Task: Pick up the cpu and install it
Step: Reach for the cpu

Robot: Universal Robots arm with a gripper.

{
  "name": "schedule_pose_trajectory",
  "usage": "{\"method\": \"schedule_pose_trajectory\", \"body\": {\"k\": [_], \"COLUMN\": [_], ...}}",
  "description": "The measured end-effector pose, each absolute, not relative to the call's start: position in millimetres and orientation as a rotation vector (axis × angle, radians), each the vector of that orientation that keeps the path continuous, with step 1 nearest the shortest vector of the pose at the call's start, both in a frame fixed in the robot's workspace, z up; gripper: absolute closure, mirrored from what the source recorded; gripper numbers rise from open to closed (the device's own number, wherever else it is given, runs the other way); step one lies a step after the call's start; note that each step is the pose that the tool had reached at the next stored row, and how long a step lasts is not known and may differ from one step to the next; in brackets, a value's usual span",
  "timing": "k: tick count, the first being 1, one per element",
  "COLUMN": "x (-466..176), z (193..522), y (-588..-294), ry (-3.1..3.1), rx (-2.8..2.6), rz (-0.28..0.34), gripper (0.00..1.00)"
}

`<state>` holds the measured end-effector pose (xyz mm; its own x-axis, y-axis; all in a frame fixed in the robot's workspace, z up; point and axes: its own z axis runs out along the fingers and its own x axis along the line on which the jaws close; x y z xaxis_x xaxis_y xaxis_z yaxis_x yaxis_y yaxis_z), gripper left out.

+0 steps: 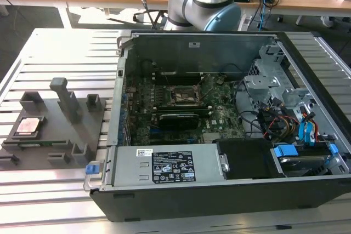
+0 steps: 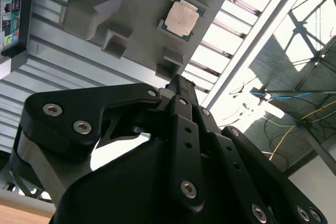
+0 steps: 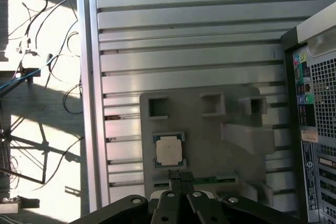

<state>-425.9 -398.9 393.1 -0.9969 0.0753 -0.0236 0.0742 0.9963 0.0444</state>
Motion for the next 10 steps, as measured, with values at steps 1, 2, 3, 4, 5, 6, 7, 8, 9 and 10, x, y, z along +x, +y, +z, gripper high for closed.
{"method": "schedule_pose_trajectory", "body": {"k": [1,2,3,4,5,6,7,8,9,10], "x": [-426.1,-426.0,-426.2,-426.3,-426.3,-426.4,-426.4,-426.4,-426.4,-426.4], "z": [393.1,393.1,393.1,393.1,393.1,393.1,393.1,393.1,393.1,393.1], "y": [-398.9,-398.9,-398.9,-398.9,-398.9,-398.8,-398.9,-398.9,-398.9,-398.8], "ry": [3.113,3.113,3.113,3.113,3.113,3.113,3.113,3.113,3.114,3.113], "rx": [0.116,0.116,0.117,0.117,0.117,0.117,0.117,0.117,0.117,0.117], "rz": [0.068,0.068,0.068,0.068,0.068,0.068,0.068,0.068,0.068,0.068], "gripper": [0.89,0.89,0.89,0.89,0.89,0.89,0.89,0.89,0.89,0.89]}}
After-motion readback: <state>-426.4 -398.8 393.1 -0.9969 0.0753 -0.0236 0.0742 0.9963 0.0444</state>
